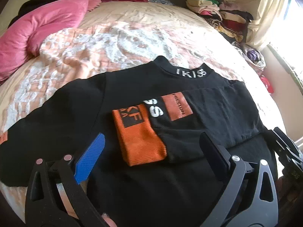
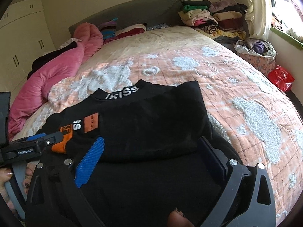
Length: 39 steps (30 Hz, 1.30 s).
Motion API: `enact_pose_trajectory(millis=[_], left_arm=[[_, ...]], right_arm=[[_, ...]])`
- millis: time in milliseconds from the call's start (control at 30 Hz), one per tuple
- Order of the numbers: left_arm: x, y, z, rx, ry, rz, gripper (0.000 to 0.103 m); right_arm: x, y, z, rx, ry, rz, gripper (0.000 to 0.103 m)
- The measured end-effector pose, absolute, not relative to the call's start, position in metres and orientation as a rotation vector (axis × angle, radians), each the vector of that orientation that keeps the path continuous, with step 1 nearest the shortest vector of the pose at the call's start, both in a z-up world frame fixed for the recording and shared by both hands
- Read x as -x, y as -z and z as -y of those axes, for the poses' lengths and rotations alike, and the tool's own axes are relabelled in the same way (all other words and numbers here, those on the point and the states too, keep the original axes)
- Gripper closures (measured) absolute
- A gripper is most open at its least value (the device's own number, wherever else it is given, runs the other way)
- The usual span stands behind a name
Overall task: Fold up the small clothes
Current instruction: 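Move the left gripper to the orange cuff of the other sleeve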
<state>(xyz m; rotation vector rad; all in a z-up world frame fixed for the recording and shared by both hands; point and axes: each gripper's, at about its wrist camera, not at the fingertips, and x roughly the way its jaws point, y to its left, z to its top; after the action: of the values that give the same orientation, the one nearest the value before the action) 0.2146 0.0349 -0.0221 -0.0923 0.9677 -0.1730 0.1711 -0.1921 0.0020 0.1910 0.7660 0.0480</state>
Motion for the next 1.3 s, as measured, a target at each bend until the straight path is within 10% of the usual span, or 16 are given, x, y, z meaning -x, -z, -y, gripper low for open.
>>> enact_pose_trajectory(millis=[1300], left_arm=[[-0.168,-0.013,-0.178,0.203,-0.369,-0.733,0.009]], right_arm=[[-0.178,-0.050,0.055,0.034,-0.341,-0.673,0.005]])
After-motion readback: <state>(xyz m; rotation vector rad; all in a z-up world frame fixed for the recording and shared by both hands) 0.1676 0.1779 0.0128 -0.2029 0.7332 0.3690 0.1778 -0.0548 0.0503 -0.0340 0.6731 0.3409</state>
